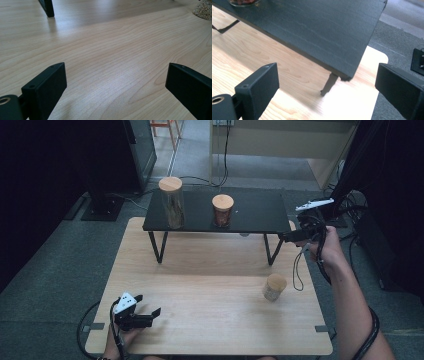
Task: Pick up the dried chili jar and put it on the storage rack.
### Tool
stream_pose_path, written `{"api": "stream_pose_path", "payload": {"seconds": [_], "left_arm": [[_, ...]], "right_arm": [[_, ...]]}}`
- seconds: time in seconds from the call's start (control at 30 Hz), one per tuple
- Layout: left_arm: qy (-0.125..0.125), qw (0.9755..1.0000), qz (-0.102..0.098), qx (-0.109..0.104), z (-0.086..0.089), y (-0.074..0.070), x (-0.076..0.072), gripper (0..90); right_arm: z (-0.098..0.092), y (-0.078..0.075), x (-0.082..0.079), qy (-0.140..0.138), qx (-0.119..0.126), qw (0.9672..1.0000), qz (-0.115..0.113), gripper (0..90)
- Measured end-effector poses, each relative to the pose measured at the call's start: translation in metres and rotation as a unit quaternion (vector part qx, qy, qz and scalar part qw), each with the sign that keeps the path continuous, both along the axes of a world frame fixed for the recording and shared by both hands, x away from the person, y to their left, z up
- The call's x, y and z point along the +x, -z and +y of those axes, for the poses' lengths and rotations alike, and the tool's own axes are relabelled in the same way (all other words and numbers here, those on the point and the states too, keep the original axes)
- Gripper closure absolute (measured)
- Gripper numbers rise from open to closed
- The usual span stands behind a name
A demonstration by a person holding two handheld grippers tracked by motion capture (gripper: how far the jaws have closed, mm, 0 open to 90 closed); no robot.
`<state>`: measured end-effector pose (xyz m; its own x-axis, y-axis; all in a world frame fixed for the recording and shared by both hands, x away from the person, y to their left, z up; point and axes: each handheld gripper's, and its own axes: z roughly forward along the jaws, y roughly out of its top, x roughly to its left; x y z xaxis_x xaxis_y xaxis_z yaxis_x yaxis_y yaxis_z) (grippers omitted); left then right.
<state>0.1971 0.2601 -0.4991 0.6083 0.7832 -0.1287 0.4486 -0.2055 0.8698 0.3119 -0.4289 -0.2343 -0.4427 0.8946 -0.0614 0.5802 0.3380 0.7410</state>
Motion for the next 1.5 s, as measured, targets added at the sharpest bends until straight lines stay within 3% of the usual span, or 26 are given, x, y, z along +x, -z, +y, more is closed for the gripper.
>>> {"api": "stream_pose_path", "payload": {"seconds": [0.6, 0.9, 1.5], "left_arm": [[0.0, 1.0, 0.001, -0.002, 0.0, 0.0, 0.0, 3.6], [0.001, 1.0, -0.001, 0.001, 0.0, 0.0, 0.0, 3.6], [-0.005, 1.0, -0.004, -0.005, 0.001, 0.001, -0.004, 3.6]], "right_arm": [[-0.006, 0.016, -0.032, -0.004, 0.002, 1.0, -0.007, 5.5], [-0.012, 0.028, -0.052, -0.006, 0.019, 0.9998, -0.009, 5.9], [-0.019, 0.054, -0.068, 0.003, 0.019, 0.9998, 0.007, 6.0]]}}
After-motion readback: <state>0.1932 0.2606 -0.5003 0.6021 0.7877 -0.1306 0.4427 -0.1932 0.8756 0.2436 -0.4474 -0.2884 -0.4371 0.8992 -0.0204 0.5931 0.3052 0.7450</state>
